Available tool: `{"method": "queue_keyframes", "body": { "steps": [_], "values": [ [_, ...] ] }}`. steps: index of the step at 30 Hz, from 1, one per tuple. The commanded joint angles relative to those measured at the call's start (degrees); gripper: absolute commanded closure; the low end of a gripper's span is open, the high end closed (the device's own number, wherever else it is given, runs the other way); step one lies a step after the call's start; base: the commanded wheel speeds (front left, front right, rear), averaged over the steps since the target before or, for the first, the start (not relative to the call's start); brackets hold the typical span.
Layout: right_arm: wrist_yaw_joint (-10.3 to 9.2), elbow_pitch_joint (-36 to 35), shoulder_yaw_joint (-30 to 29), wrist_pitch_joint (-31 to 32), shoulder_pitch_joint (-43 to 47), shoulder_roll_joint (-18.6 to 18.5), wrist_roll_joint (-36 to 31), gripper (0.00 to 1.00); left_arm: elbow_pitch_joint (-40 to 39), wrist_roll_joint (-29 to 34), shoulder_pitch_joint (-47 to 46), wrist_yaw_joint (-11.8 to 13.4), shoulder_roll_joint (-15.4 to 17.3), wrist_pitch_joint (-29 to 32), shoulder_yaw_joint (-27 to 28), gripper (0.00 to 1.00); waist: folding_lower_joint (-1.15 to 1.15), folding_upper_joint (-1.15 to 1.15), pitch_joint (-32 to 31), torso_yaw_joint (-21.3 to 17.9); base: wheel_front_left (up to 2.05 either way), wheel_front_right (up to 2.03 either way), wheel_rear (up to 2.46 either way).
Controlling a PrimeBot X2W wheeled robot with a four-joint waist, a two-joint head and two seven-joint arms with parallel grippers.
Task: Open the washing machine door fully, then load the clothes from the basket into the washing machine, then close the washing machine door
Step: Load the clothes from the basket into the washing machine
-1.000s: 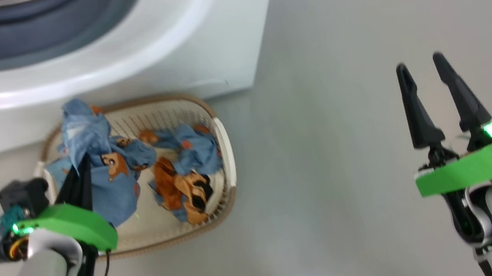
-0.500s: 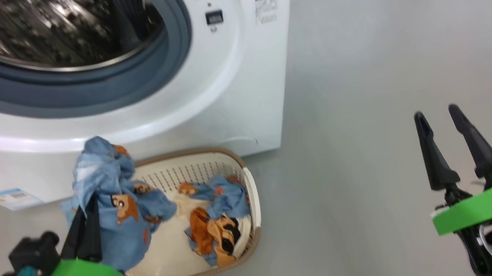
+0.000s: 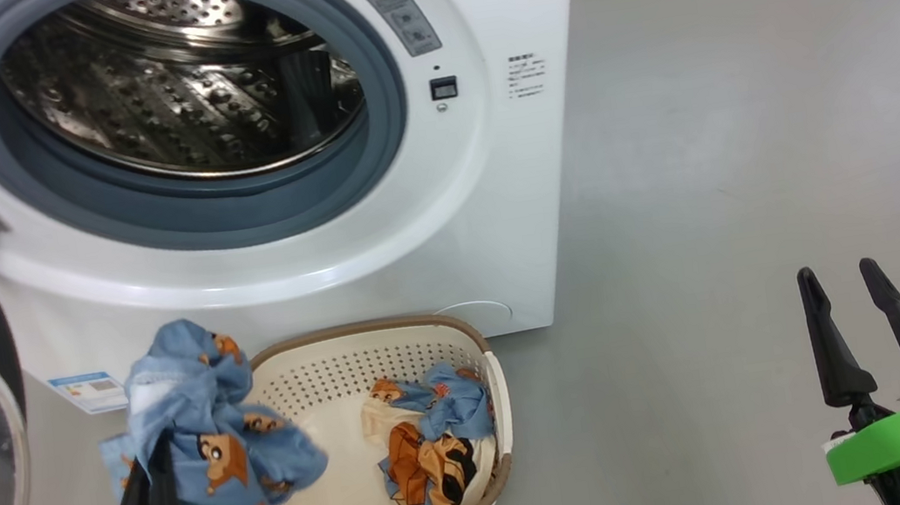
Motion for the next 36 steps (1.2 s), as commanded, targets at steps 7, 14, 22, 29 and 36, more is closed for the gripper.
{"method": "queue_keyframes", "body": {
  "steps": [7,14,22,29,36],
  "values": [
    [0.31,-2.0,0.1,-0.3,0.0,-0.2,0.4,0.00,-6.0,1.8,1.7,0.0,-1.0,-0.6,4.6,1.00,0.00,0.00,0.9,1.0,0.00,0.00,0.00],
    [0.31,-2.6,-0.5,-0.3,-1.5,0.0,0.1,0.00,-7.5,2.2,0.0,0.0,-2.4,-0.6,5.0,1.00,0.00,0.00,4.8,1.3,0.00,0.00,0.00],
    [0.31,-2.9,-0.2,-0.3,-4.6,0.2,-0.4,0.00,-6.1,1.6,-6.8,0.0,-2.1,-0.6,4.7,1.00,0.00,0.00,10.2,1.4,0.00,0.00,0.00],
    [0.31,-2.6,0.2,-0.3,-8.3,0.7,-0.6,0.00,-4.8,1.8,-16.5,0.0,-1.1,-0.6,5.6,1.00,0.00,0.00,15.8,1.5,0.00,0.00,0.00],
    [0.31,-1.8,1.0,-0.3,-12.5,1.3,-0.8,0.00,-2.1,2.0,-28.9,0.0,0.8,-0.6,6.2,1.00,0.00,0.00,21.9,1.1,0.00,0.00,0.00]
  ]
}}
